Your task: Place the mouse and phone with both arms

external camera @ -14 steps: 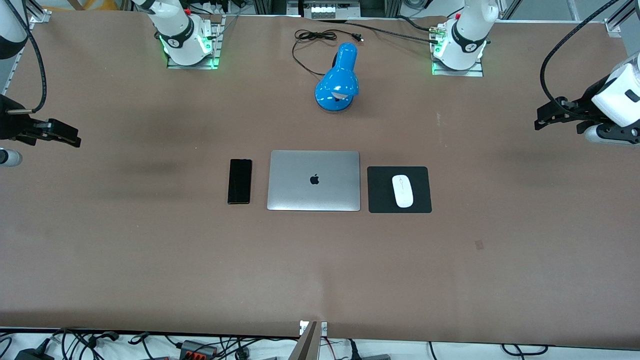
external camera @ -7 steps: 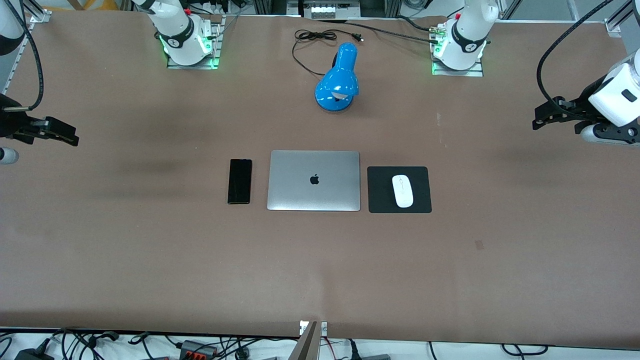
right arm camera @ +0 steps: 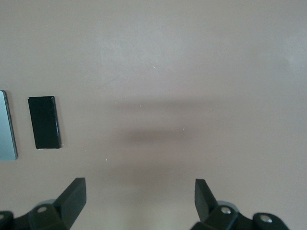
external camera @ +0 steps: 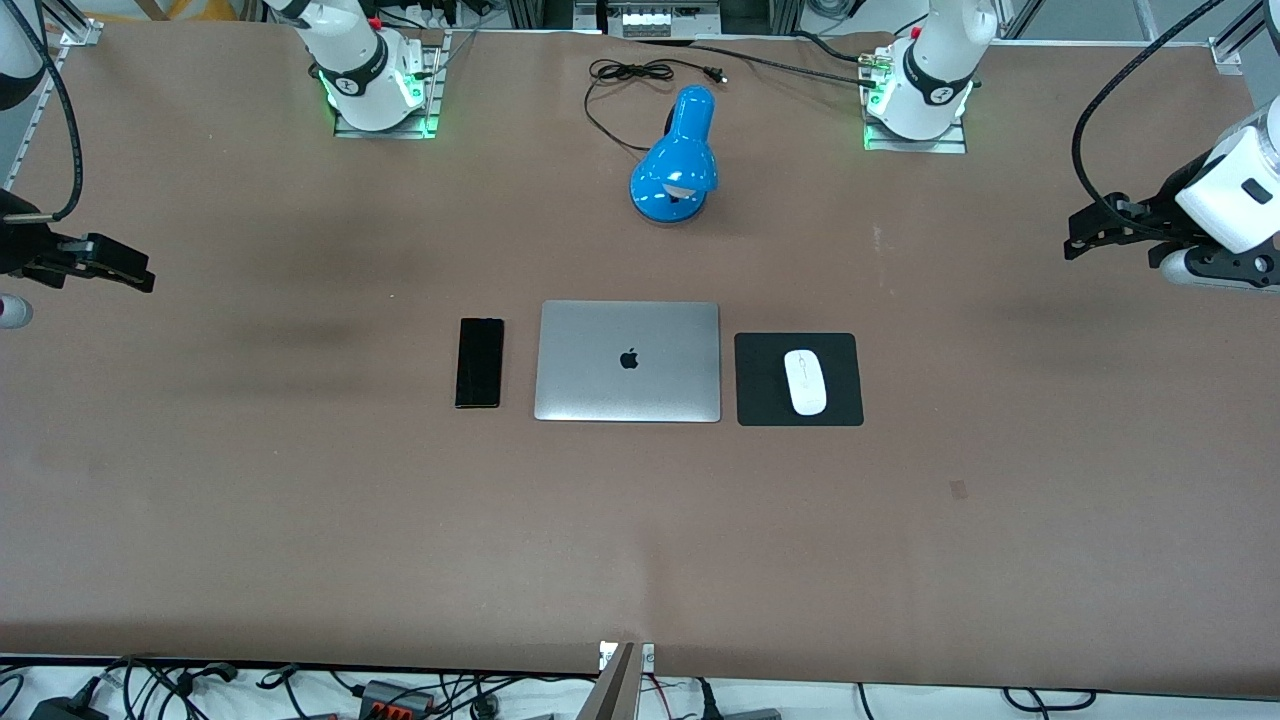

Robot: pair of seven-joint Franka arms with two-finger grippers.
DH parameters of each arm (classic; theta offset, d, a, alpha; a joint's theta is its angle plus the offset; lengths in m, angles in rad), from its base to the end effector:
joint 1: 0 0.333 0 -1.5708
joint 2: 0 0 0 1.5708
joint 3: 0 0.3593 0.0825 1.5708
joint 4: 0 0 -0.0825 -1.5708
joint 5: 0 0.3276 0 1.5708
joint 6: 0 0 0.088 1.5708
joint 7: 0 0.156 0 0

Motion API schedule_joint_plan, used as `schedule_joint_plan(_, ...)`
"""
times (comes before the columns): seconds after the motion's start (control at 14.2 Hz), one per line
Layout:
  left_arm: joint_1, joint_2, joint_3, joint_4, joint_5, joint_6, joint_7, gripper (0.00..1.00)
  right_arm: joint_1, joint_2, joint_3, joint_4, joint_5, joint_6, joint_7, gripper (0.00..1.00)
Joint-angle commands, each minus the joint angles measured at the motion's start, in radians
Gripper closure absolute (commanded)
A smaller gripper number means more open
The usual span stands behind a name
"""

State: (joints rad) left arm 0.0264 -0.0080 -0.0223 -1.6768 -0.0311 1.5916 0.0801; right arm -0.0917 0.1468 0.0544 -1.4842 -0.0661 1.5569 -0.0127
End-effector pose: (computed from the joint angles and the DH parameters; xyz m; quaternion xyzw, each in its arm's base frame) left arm 0.4895 -0.0028 0.5807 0.9984 -0.0370 -0.0379 0.0170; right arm 0.5415 -0.0329 0.5773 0.9988 -0.0117 -0.0376 0.0281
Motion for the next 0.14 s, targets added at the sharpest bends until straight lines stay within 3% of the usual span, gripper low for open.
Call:
schedule_joint_plan(0.0, -0.008, -0.003, 0.001, 0.008, 0.023, -0.004, -0.013, 0.00, -0.011, -0.004, 0.004, 0.002, 0.017, 0.003, -0.018, 0.00)
schedule_joint_plan(0.07, -0.008, -0.003, 0.001, 0.008, 0.023, -0.004, -0.013, 0.00, -0.013, -0.003, 0.004, 0.002, 0.019, 0.003, -0.020, 0.00)
